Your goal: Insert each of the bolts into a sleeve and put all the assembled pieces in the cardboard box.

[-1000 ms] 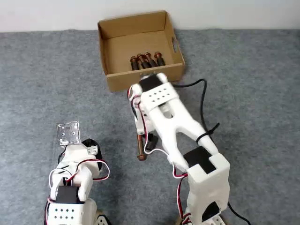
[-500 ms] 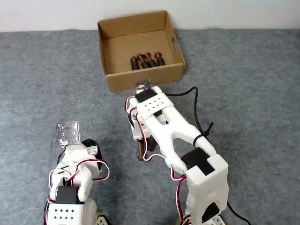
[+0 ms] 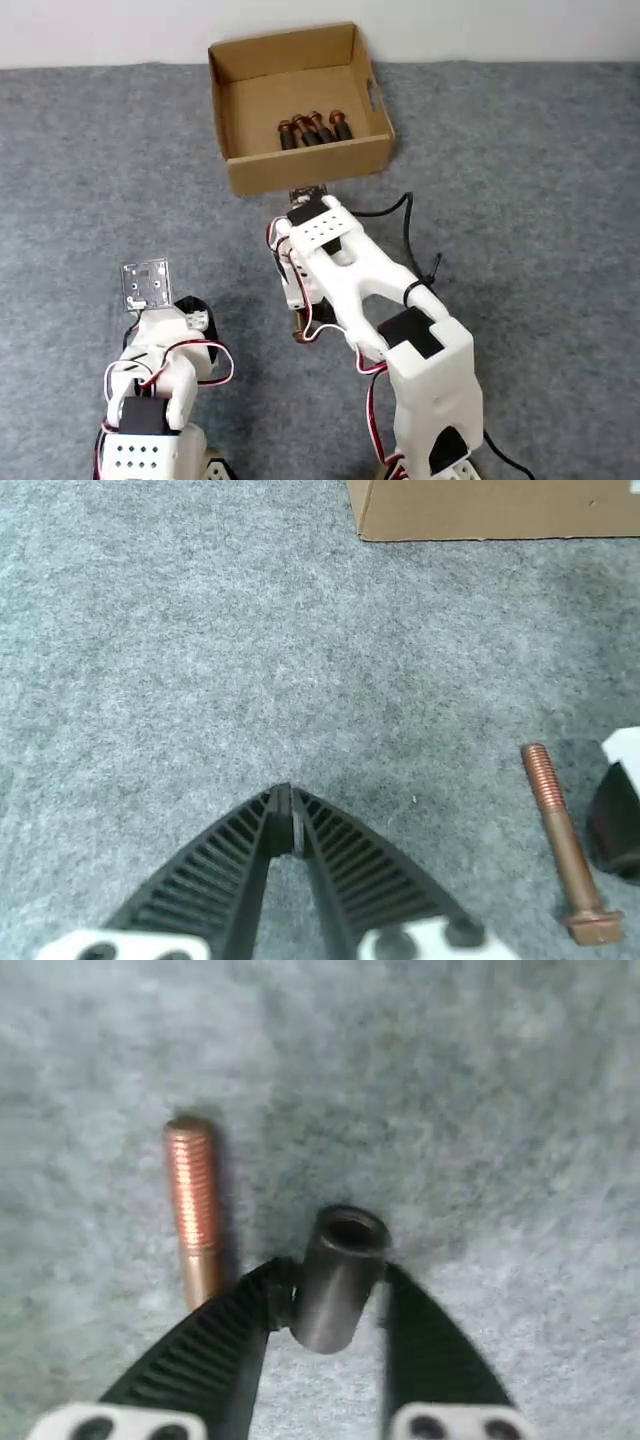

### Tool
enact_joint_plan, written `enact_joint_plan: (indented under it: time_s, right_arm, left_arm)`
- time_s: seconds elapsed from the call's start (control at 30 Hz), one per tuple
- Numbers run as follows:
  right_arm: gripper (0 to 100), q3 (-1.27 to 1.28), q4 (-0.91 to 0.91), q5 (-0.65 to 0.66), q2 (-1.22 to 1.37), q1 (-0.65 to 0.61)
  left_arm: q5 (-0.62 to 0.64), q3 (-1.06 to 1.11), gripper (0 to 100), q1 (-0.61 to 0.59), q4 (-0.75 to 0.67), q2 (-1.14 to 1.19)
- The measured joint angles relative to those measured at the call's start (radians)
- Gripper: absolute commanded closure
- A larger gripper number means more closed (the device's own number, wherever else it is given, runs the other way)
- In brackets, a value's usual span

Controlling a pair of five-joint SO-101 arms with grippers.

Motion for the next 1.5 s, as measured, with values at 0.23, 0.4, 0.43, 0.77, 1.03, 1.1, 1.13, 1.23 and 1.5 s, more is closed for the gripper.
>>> enact_joint_plan:
  time_s: [0.23,0.4,0.43,0.77,1.03,1.1,1.13,1.23,1.5]
  right_arm:
    - [99.0,-0.002,0.006,0.000,0.002,0.000]
    - [99.0,-0.025,0.081,0.000,-0.025,-0.003]
    - [99.0,-0.025,0.094,0.000,-0.046,-0.003]
    - [99.0,-0.015,0.198,0.000,-0.399,0.005]
    - [99.0,0.265,0.166,0.000,-0.784,0.147]
    - [99.0,0.351,0.146,0.000,-0.885,0.190]
    - [99.0,0.394,0.137,0.000,-0.939,0.213]
    - [99.0,0.520,0.104,0.000,-1.102,0.273]
    - [99.0,0.807,0.080,0.000,-1.502,0.359]
  left_arm:
    - [0.000,0.000,100,0.000,0.000,0.000]
    - [0.000,0.000,100,0.000,0.000,0.000]
    - [0.000,0.000,100,0.000,0.000,0.000]
    - [0.003,0.000,100,0.000,0.000,0.000]
    - [0.006,0.000,99,0.043,0.025,0.000]
    - [0.006,0.000,99,0.043,0.025,0.000]
    - [0.006,0.000,99,0.043,0.023,0.000]
    - [-0.025,0.000,99,0.043,0.002,0.000]
    - [-0.074,-0.112,99,0.048,0.066,0.000]
